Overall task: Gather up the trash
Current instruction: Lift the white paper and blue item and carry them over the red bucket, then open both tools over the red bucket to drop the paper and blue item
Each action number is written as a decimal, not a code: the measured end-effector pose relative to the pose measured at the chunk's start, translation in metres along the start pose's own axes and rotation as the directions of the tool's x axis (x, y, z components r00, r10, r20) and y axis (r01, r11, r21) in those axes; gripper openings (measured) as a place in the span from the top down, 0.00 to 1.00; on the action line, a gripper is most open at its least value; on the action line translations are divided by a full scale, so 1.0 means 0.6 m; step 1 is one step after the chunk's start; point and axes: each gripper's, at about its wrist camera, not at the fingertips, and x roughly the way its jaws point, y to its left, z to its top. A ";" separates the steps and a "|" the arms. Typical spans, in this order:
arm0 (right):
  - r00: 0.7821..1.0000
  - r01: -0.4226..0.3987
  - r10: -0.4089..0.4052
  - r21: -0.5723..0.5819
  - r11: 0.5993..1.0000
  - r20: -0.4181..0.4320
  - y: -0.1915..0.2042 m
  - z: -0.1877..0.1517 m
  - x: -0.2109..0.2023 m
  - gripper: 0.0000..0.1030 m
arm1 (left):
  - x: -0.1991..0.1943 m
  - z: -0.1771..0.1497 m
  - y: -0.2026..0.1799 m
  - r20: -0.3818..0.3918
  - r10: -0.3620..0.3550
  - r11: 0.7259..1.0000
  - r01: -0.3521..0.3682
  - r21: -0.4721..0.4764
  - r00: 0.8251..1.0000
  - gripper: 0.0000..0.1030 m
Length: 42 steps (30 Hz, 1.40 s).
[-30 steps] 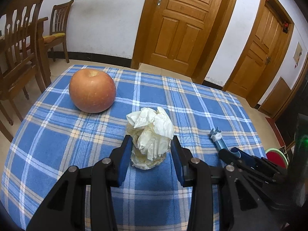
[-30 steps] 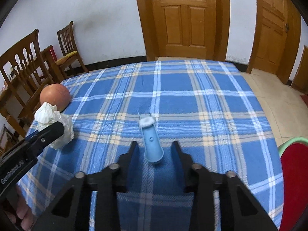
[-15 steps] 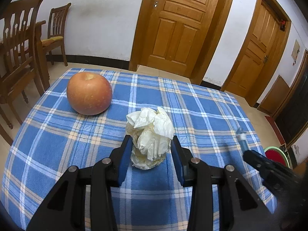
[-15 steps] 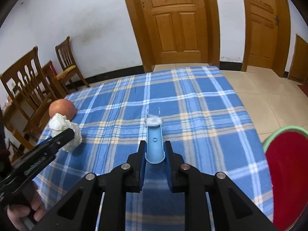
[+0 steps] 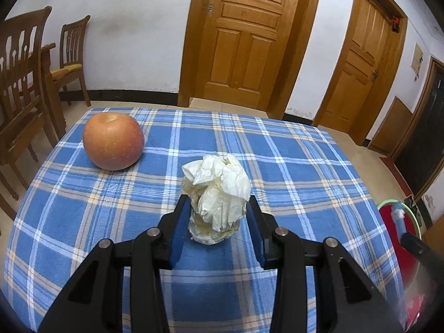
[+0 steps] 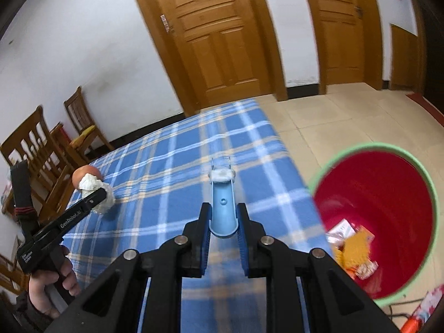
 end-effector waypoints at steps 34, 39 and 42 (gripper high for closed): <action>0.990 0.122 -0.141 0.371 0.921 0.025 -0.295 -0.077 -0.105 0.61 | -0.052 -0.047 -0.331 -0.194 -0.375 0.882 0.413 0.224 0.906 0.61; 0.989 0.115 -0.143 0.381 0.917 0.046 -0.308 -0.081 -0.126 0.58 | -0.036 -0.076 -0.390 -0.262 -0.399 0.850 0.462 0.255 0.879 0.61; 0.987 0.114 -0.147 0.394 0.912 0.056 -0.317 -0.085 -0.137 0.56 | -0.028 -0.088 -0.421 -0.287 -0.402 0.838 0.476 0.266 0.869 0.60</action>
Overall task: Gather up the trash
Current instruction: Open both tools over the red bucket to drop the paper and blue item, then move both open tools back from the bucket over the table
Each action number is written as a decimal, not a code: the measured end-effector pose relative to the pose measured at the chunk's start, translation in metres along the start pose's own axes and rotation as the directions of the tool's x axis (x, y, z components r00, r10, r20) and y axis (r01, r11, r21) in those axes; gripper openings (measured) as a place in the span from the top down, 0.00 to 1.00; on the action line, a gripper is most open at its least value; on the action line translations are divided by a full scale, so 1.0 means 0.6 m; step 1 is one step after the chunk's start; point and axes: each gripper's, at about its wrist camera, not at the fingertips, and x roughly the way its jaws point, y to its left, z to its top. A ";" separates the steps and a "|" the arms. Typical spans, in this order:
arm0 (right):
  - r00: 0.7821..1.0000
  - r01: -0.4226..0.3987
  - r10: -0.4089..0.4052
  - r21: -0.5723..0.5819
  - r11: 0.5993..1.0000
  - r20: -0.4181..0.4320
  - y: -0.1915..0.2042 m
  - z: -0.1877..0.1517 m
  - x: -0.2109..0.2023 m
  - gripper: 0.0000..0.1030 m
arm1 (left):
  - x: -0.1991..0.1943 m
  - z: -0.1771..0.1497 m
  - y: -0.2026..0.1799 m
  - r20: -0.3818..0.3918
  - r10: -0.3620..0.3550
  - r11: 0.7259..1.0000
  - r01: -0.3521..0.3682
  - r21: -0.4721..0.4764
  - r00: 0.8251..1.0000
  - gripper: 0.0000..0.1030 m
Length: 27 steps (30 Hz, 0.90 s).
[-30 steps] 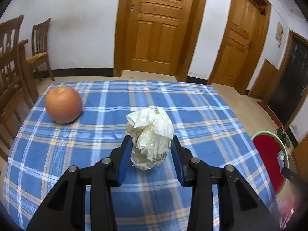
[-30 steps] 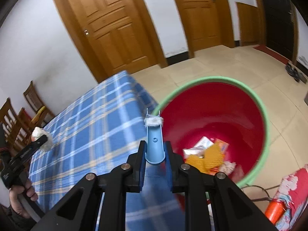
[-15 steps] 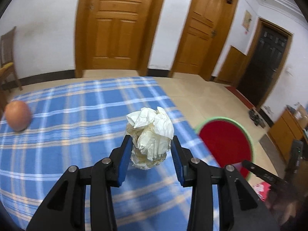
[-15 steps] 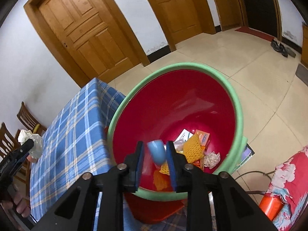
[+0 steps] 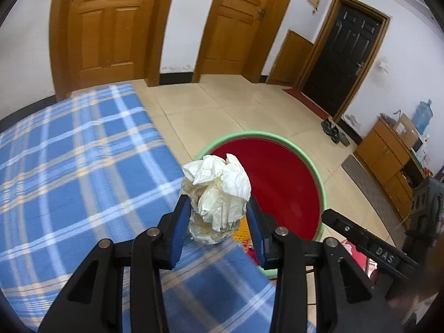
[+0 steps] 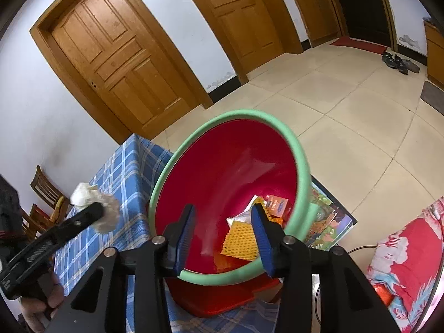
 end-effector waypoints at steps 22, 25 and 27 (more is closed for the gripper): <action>1.000 -0.001 0.001 -0.012 1.000 0.014 0.001 -0.011 -0.033 0.40 | -0.019 -0.021 -0.023 0.004 0.063 0.998 -0.063 -0.004 0.998 0.32; 1.000 -0.020 0.021 -0.040 0.999 0.019 0.023 -0.019 -0.044 0.30 | -0.052 -0.036 -0.007 0.023 0.092 0.995 -0.091 -0.040 0.995 0.30; 0.999 -0.040 0.041 -0.058 0.998 0.022 0.037 -0.024 -0.051 0.26 | -0.073 -0.045 0.006 0.037 0.106 0.992 -0.103 -0.073 0.994 0.27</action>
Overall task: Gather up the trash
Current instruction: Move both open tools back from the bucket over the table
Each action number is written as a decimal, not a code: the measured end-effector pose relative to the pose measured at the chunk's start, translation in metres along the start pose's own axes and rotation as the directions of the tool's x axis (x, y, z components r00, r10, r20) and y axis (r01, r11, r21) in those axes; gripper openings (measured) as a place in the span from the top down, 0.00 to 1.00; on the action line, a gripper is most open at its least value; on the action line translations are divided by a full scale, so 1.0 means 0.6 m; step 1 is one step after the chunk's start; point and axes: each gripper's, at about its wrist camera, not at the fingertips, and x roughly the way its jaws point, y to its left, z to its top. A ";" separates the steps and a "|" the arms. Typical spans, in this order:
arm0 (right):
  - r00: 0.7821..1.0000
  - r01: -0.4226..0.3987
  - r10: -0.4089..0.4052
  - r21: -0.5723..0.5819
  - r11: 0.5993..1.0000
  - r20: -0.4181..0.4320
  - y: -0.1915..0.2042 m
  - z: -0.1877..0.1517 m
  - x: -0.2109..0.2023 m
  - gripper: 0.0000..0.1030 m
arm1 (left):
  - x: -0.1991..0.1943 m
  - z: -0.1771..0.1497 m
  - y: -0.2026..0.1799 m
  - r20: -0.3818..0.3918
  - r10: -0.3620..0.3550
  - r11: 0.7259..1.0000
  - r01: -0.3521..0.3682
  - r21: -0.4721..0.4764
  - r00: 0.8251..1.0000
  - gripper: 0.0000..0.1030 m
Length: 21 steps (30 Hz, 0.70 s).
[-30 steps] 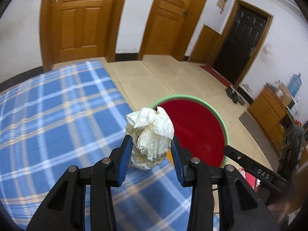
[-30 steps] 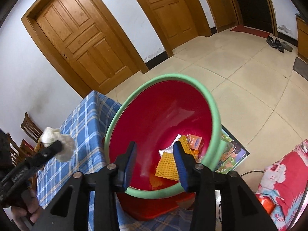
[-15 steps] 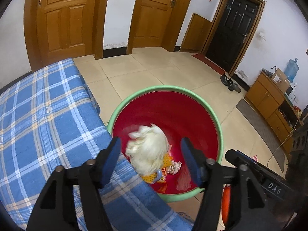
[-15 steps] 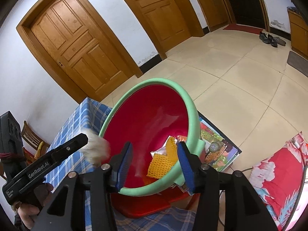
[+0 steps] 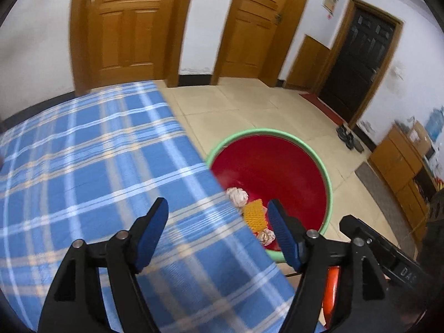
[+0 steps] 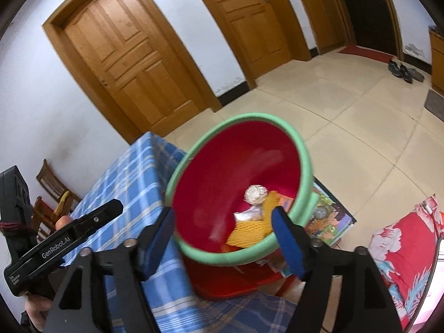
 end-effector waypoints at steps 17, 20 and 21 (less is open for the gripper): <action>0.998 -0.068 0.068 -0.213 0.975 -0.006 0.168 -0.088 -0.062 0.00 | -0.180 -0.087 0.106 0.080 0.286 0.952 -0.274 -0.138 0.955 0.14; 0.997 -0.081 0.082 -0.238 0.968 -0.004 0.185 -0.102 -0.075 0.00 | -0.207 -0.101 0.115 0.094 0.317 0.941 -0.300 -0.154 0.944 0.14; 0.996 -0.082 0.084 -0.248 0.965 -0.002 0.190 -0.106 -0.080 0.00 | -0.218 -0.106 0.117 0.102 0.326 0.938 -0.308 -0.160 0.940 0.14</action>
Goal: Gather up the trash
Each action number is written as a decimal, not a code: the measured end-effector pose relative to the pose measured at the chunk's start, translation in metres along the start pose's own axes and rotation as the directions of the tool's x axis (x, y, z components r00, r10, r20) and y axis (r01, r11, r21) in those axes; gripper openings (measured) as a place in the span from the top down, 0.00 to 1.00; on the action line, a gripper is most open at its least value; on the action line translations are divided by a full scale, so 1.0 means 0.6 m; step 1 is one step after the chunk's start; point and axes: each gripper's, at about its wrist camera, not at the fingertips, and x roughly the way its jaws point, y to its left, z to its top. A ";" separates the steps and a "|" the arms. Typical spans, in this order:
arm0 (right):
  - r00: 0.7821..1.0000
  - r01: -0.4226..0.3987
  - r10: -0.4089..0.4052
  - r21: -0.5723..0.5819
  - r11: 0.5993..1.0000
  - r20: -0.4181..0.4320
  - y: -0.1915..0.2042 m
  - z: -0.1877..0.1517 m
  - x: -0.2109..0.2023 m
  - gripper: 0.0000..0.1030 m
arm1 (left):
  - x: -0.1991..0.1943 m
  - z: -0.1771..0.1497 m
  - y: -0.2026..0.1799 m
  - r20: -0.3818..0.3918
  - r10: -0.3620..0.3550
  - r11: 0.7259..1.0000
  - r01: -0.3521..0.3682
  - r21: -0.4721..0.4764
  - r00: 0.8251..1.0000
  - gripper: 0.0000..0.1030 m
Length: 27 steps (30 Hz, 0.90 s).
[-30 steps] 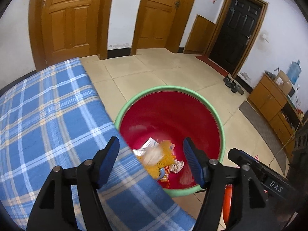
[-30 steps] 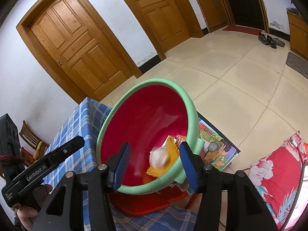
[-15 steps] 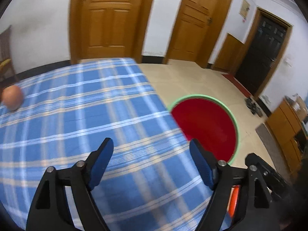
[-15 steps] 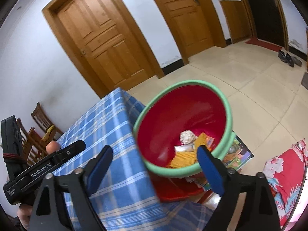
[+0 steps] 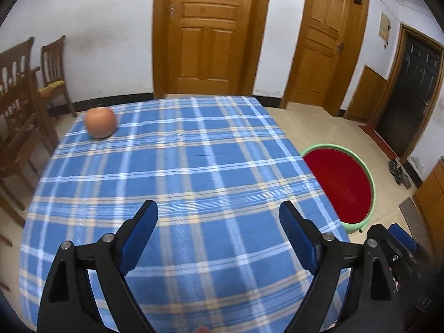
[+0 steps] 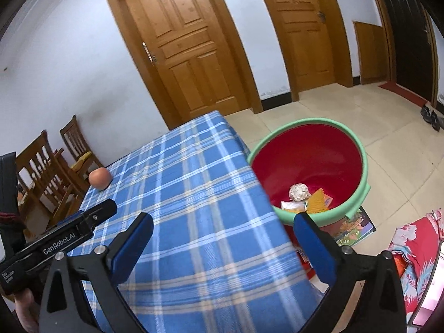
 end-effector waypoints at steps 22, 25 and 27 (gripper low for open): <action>0.999 -0.020 0.021 -0.052 0.998 0.028 0.045 -0.012 -0.040 0.00 | -0.061 -0.021 0.044 0.082 0.106 0.994 -0.104 -0.025 0.991 0.10; 1.000 -0.020 0.021 -0.049 0.999 0.022 0.040 -0.011 -0.040 0.00 | -0.061 -0.021 0.044 0.080 0.106 0.994 -0.104 -0.027 0.991 0.10; 1.000 -0.021 0.022 -0.048 0.999 0.021 0.038 -0.010 -0.041 0.00 | -0.061 -0.021 0.044 0.081 0.106 0.994 -0.103 -0.030 0.991 0.10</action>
